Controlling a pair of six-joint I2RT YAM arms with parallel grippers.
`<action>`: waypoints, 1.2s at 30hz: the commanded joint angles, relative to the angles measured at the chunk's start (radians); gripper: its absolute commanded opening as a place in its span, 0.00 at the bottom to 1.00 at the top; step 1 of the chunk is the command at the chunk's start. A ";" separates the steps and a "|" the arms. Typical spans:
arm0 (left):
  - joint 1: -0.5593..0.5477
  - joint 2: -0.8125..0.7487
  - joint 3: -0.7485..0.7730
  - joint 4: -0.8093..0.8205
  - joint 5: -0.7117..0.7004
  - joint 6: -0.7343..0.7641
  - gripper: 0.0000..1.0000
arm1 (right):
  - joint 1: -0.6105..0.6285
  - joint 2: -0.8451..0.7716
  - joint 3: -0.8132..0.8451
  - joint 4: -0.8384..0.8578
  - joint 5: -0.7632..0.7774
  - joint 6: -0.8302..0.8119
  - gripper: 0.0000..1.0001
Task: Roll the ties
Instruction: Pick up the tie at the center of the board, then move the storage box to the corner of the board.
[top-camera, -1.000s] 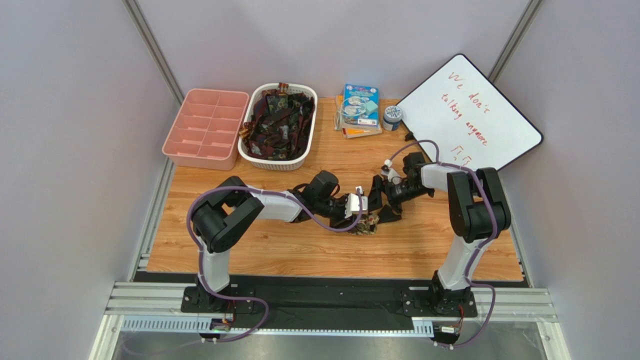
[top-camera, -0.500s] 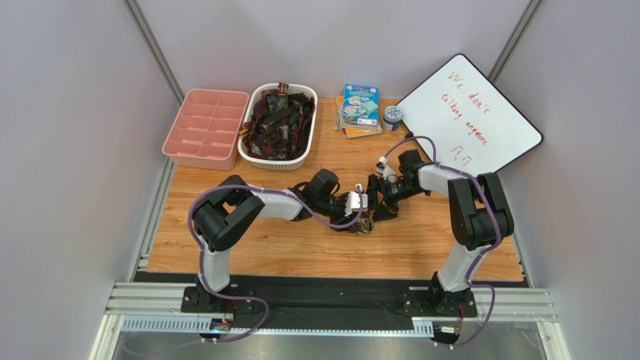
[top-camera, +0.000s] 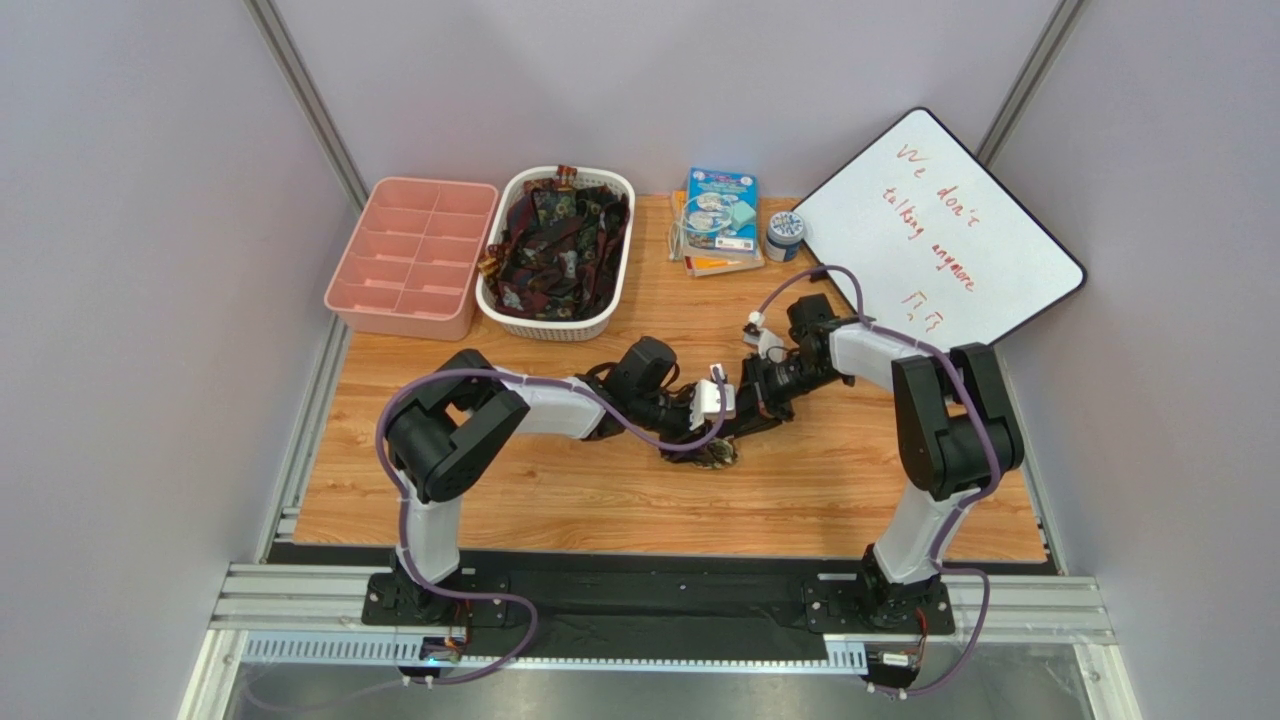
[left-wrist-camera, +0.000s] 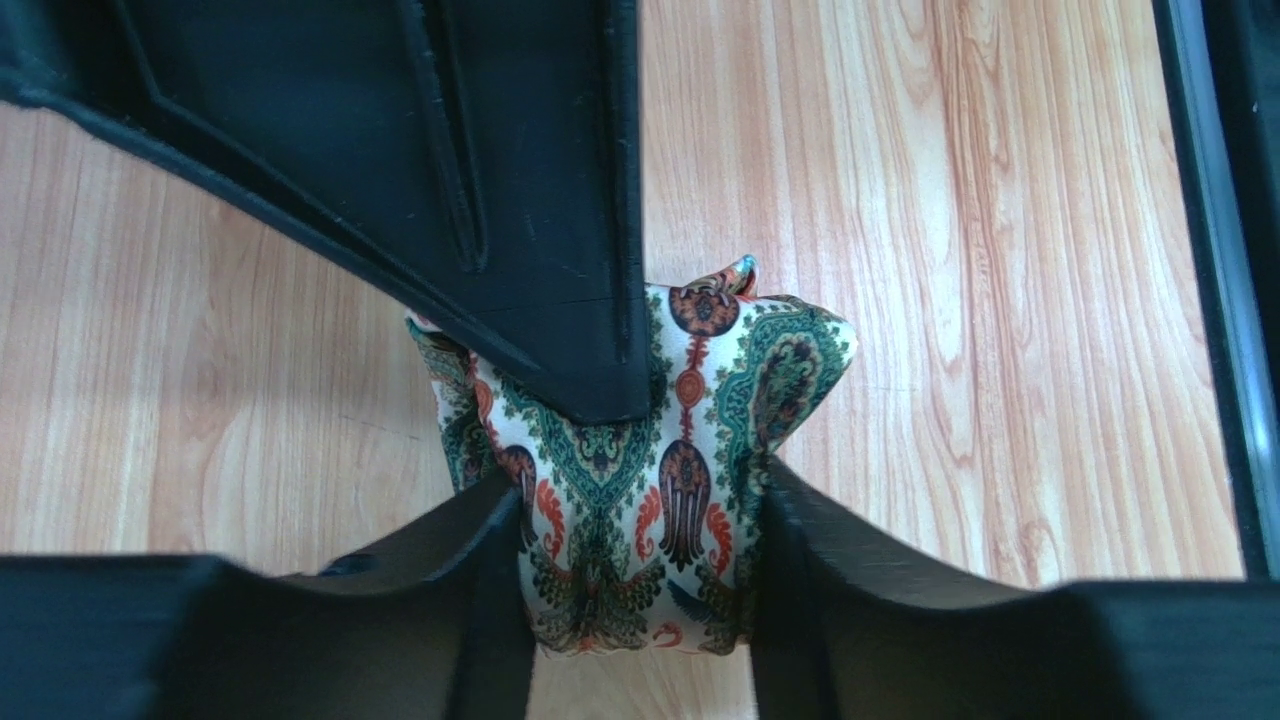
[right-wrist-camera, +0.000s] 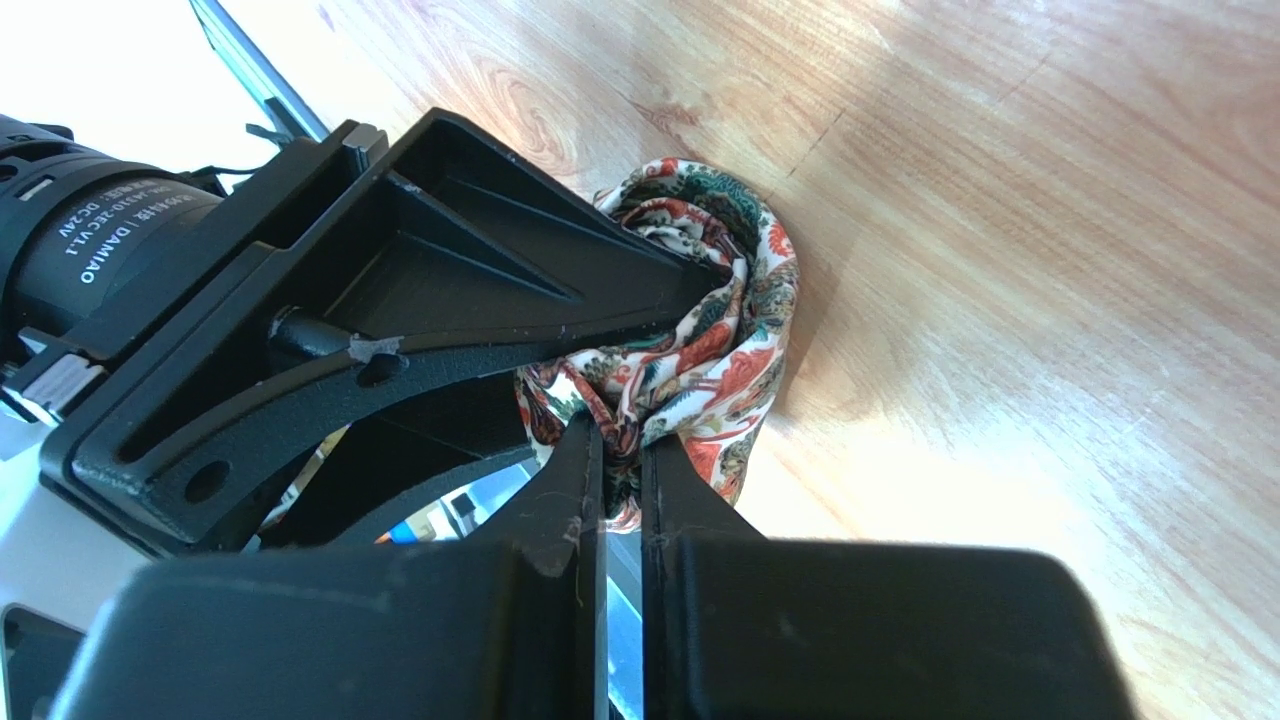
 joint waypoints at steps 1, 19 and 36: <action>0.044 -0.015 -0.021 -0.090 -0.032 -0.123 0.80 | 0.007 0.017 0.025 -0.003 0.044 -0.033 0.00; 0.371 -0.642 -0.091 -0.331 0.050 -0.871 1.00 | 0.004 -0.133 0.158 0.167 -0.222 0.235 0.00; 0.483 -0.842 -0.245 -0.139 0.109 -1.352 1.00 | 0.151 -0.236 0.257 0.338 -0.297 0.441 0.00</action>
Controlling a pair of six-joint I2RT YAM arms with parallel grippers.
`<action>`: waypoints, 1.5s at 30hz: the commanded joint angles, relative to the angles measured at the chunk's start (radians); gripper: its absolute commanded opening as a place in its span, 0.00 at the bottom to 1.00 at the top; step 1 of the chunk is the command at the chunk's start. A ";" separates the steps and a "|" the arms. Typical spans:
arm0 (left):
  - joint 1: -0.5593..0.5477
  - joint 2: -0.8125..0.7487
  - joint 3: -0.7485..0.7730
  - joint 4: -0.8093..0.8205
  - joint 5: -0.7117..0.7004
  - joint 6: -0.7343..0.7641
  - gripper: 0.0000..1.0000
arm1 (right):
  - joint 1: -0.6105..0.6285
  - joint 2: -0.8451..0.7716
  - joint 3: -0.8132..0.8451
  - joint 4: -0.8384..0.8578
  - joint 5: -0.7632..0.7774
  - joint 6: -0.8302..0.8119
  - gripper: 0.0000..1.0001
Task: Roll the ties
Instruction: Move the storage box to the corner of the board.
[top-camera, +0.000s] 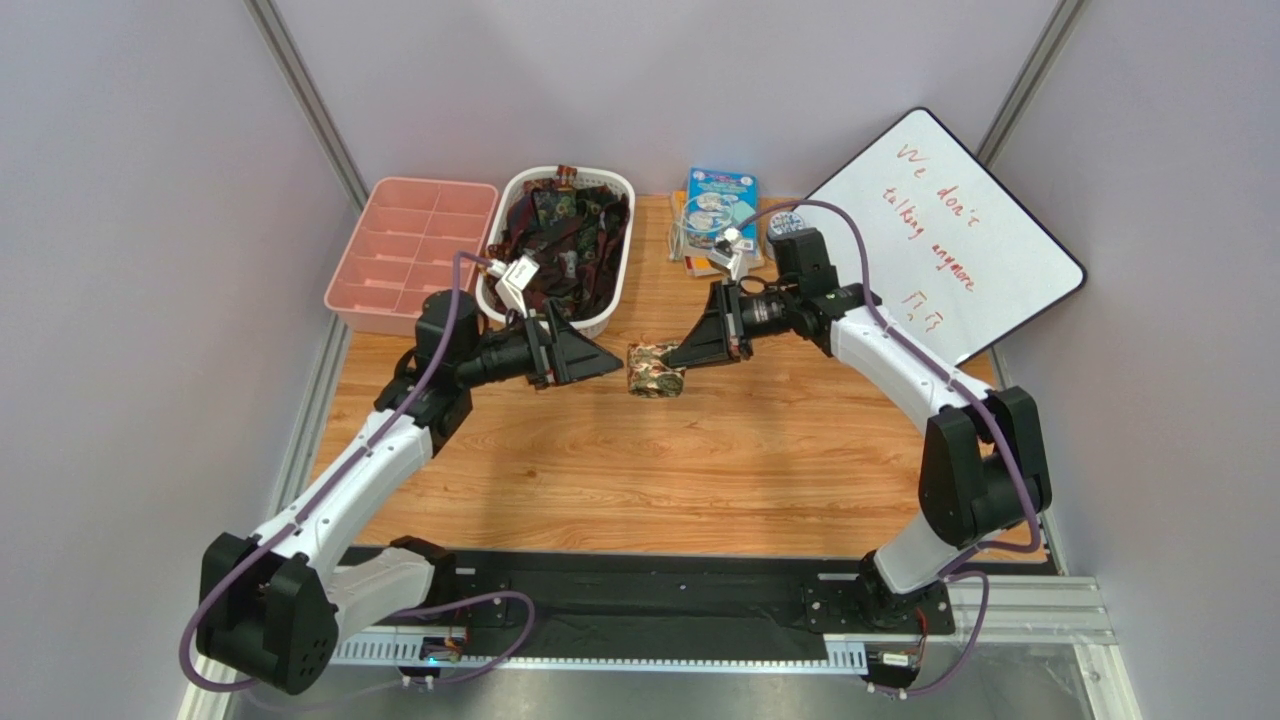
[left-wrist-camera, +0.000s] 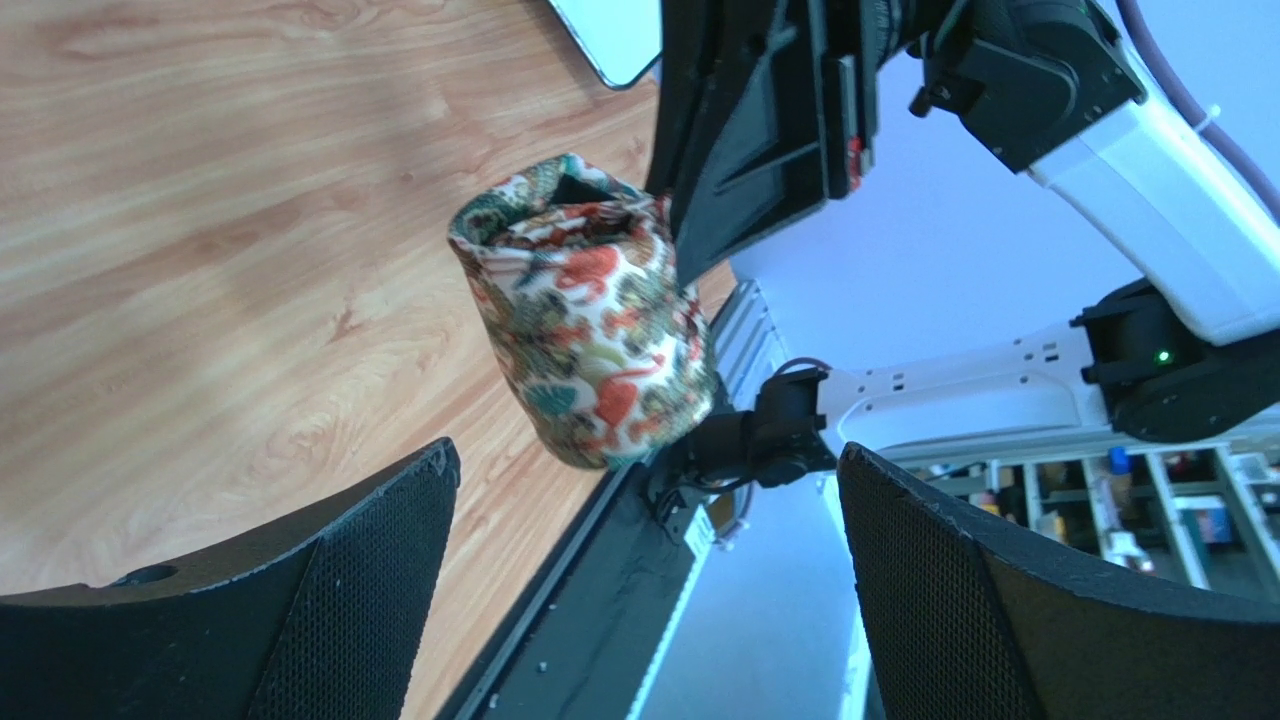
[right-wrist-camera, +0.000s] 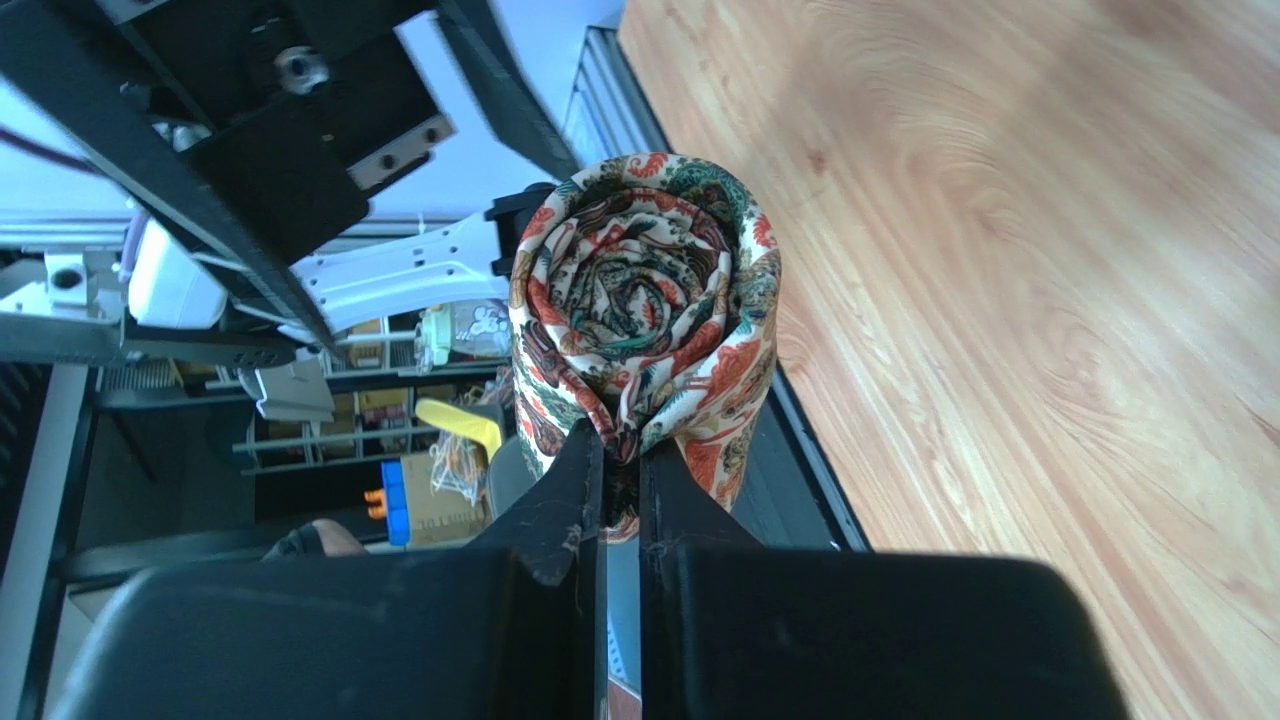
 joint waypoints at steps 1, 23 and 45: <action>-0.004 0.018 -0.009 0.019 0.018 -0.112 1.00 | 0.046 -0.049 0.073 0.078 -0.050 0.058 0.00; -0.068 0.040 -0.059 0.189 0.015 -0.241 0.91 | 0.145 -0.030 0.099 0.187 -0.072 0.169 0.00; 0.030 -0.031 0.009 -0.007 0.041 -0.046 0.00 | 0.160 0.035 0.172 0.164 -0.023 0.212 0.27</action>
